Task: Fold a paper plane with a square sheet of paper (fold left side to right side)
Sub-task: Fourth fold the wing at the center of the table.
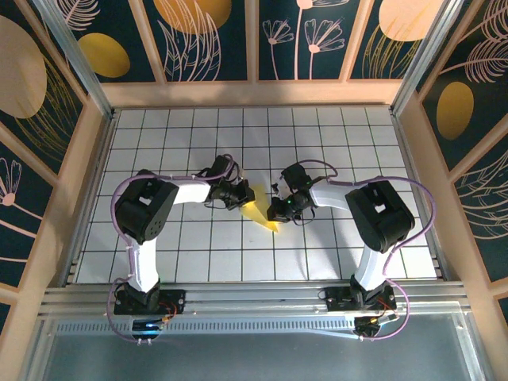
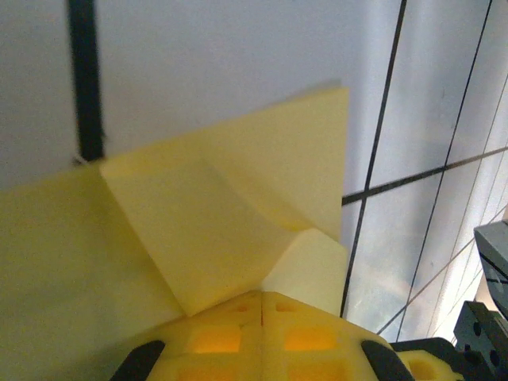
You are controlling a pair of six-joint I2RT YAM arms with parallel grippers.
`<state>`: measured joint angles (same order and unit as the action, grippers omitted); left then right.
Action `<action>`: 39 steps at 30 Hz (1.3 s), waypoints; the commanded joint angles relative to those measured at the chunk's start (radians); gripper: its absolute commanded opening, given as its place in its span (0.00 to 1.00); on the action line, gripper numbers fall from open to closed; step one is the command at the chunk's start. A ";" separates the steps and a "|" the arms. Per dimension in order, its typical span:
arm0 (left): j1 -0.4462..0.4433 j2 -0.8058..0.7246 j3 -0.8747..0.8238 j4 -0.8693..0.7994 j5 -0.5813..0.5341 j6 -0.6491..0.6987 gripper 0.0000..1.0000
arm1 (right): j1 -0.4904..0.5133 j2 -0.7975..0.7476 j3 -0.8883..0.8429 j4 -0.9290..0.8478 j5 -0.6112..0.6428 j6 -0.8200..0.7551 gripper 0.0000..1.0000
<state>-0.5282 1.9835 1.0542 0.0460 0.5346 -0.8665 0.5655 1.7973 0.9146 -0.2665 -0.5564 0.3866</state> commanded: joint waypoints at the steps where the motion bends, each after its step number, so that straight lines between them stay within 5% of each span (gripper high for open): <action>1: 0.073 0.044 0.021 -0.054 -0.171 0.053 0.00 | 0.001 0.071 -0.048 -0.168 0.193 -0.025 0.00; 20: 0.184 -0.081 0.046 -0.099 -0.194 0.151 0.00 | 0.007 0.055 -0.051 -0.133 0.163 -0.007 0.00; 27: 0.063 -0.204 -0.064 -0.030 -0.106 0.074 0.00 | 0.008 0.055 -0.051 -0.119 0.160 0.009 0.00; 32: -0.039 -0.149 -0.061 0.023 -0.059 0.001 0.00 | 0.008 0.059 -0.049 -0.122 0.164 0.013 0.00; 39: -0.069 -0.034 0.011 0.003 -0.045 0.011 0.00 | 0.008 0.057 -0.039 -0.129 0.164 0.012 0.00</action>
<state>-0.5968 1.9121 1.0241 0.0544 0.4675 -0.8433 0.5697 1.7962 0.9157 -0.2626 -0.5499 0.3843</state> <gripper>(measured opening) 0.045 0.051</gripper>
